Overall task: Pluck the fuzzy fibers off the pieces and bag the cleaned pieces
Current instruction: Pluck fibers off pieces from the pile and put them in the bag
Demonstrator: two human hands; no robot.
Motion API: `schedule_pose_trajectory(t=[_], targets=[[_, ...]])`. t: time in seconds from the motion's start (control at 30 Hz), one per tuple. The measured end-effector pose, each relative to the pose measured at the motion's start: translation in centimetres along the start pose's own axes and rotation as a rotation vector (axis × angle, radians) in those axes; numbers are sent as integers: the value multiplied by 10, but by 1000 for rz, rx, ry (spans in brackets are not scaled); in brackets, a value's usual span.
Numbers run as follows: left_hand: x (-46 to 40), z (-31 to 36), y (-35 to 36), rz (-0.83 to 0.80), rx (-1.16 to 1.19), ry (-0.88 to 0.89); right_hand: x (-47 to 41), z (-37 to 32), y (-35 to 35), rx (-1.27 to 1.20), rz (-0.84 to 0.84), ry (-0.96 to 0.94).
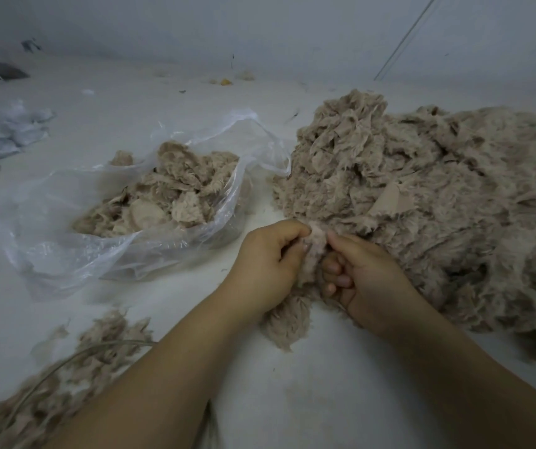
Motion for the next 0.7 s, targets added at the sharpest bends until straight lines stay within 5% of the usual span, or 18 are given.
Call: schedule_pose_trajectory(t=[0.23, 0.47, 0.6, 0.7], targets=[[-2, -9, -6, 37, 155, -124, 2, -1, 1, 60, -29, 13], [12, 25, -8, 78, -17, 272, 4, -2, 6, 161, -79, 30], [11, 21, -6, -48, 70, 111, 5, -4, 4, 139, -106, -52], [7, 13, -17, 89, 227, -55, 7, -4, 4, 156, -137, -68]])
Point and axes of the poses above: each hand's wrist, its own x-axis away from the middle knuckle, its own y-axis out of the palm, z = x × y, the point moved 6 cm from there along -x, towards the middle knuckle, and after that the axes turned 13 degrees about -y, right-handed, at the moved point
